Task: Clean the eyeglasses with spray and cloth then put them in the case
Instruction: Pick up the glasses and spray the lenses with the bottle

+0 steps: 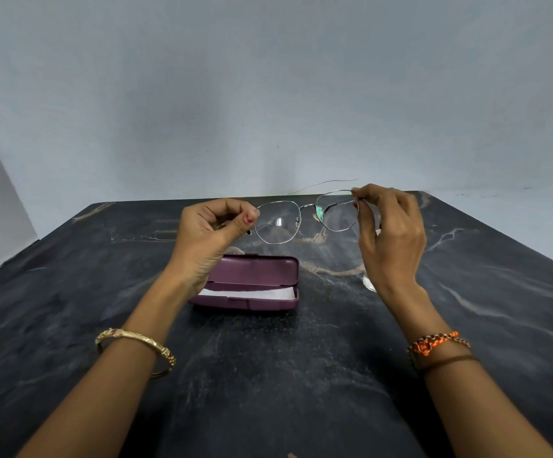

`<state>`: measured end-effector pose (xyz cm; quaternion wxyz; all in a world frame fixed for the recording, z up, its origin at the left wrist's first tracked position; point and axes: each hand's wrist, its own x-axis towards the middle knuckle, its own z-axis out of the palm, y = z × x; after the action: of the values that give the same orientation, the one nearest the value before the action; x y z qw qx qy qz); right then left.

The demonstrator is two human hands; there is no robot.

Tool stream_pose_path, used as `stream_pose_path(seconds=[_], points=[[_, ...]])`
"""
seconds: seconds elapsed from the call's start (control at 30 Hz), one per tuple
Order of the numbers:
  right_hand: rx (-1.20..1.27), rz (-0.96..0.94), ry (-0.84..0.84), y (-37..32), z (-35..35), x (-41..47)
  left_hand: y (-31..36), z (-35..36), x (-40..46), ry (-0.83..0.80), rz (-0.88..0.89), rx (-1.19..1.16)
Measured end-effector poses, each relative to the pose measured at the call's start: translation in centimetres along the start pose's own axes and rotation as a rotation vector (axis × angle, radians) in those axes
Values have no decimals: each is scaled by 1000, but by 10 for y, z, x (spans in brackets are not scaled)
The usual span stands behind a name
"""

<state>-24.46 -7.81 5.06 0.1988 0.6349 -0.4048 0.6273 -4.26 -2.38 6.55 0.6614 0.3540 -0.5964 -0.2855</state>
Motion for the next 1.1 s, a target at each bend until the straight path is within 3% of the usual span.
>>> stream_pose_path(seconds=[0.17,0.5,0.67,1.1], points=[[28,127,-36,6,-2,1,-4,11,-1,32,37,21],[-36,49,-176,32,-6,-3,-14,17,-2,160,34,83],[-39,175,-151,38,-4,-10,-19,15,-1,234,85,99],[141,291,-236,41,5,-33,-24,27,-7,291,104,179]])
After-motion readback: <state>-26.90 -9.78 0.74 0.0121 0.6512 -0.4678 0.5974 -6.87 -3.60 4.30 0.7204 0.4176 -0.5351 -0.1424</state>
